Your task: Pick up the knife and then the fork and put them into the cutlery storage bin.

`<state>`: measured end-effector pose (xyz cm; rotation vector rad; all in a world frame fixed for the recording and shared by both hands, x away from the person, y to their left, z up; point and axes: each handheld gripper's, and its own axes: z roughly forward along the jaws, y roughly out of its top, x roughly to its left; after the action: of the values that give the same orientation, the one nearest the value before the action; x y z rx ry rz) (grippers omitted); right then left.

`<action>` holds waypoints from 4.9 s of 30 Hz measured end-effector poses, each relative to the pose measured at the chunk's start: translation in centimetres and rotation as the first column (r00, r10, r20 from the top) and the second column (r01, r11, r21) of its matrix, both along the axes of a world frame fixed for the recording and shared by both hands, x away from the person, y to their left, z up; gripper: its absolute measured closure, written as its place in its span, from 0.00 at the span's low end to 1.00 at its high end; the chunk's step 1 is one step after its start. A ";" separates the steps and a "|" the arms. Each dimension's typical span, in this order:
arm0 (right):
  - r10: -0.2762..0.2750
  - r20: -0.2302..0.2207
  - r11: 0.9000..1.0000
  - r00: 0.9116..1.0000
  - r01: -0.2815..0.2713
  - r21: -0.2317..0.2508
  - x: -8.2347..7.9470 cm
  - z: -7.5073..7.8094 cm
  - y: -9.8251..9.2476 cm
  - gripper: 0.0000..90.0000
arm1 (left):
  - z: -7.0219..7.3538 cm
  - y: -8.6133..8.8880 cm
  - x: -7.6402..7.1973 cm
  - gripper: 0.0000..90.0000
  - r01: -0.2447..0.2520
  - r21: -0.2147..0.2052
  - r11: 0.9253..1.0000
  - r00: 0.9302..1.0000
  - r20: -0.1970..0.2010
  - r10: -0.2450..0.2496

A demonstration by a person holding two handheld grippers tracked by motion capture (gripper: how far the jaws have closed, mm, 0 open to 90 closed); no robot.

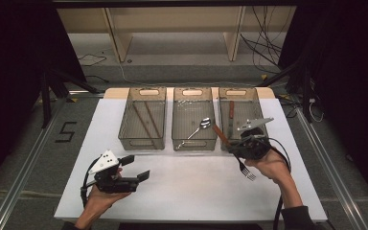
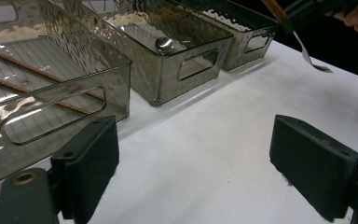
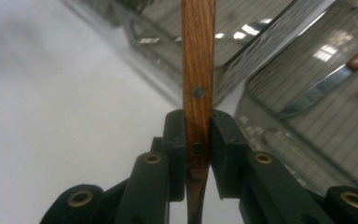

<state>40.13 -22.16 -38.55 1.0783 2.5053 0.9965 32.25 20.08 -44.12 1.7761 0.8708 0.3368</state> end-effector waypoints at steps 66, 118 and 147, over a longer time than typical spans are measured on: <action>-0.470 0.040 0.860 0.882 0.447 0.245 11.5 1.8 -4.9 0.86 | 0.0 0.3 0.0 0.17 -0.001 -0.008 1.000 1.000 0.002 0.001; -0.499 -0.037 0.843 0.866 0.495 0.209 11.0 -0.7 -4.5 0.51 | 0.0 0.1 0.0 0.17 0.002 -0.005 1.000 1.000 -0.001 -0.002; -0.193 0.154 0.935 0.969 0.134 0.330 -0.8 0.9 -0.4 0.31 | -0.1 0.2 0.1 0.17 0.002 -0.004 1.000 1.000 -0.016 -0.002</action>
<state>39.34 -22.57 -37.62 1.1975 2.1159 1.4113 32.30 20.23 -44.21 1.7778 0.8799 0.3194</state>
